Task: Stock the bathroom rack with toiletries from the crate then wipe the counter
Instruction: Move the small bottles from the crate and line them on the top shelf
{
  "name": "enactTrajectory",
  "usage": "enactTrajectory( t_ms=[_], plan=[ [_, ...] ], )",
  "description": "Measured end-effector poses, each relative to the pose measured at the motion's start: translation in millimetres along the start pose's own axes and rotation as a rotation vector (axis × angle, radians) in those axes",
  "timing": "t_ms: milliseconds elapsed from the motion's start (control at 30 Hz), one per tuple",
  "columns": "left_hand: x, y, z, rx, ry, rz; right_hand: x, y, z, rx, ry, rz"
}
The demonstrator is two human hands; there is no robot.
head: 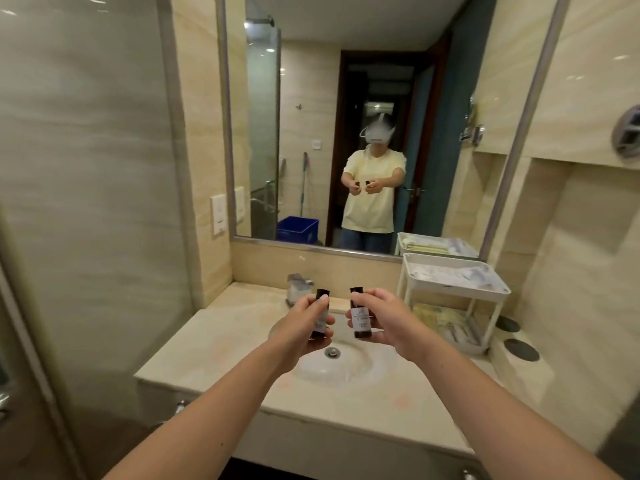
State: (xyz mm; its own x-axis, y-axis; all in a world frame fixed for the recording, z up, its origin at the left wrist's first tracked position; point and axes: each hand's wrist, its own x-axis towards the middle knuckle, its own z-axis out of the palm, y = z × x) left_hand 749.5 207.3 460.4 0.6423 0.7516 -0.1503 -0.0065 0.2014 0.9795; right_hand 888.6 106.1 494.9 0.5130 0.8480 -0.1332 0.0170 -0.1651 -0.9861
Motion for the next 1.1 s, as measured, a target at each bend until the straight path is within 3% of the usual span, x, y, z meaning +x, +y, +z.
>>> enactTrajectory(
  t_ms=[467, 1100],
  plan=[
    [144, 65, 39, 0.091, -0.297, 0.096, 89, -41, -52, 0.088, 0.280, -0.074],
    [265, 92, 85, 0.104, -0.331, 0.134, 184, -50, -120, 0.113, 0.371, -0.075]
  ],
)
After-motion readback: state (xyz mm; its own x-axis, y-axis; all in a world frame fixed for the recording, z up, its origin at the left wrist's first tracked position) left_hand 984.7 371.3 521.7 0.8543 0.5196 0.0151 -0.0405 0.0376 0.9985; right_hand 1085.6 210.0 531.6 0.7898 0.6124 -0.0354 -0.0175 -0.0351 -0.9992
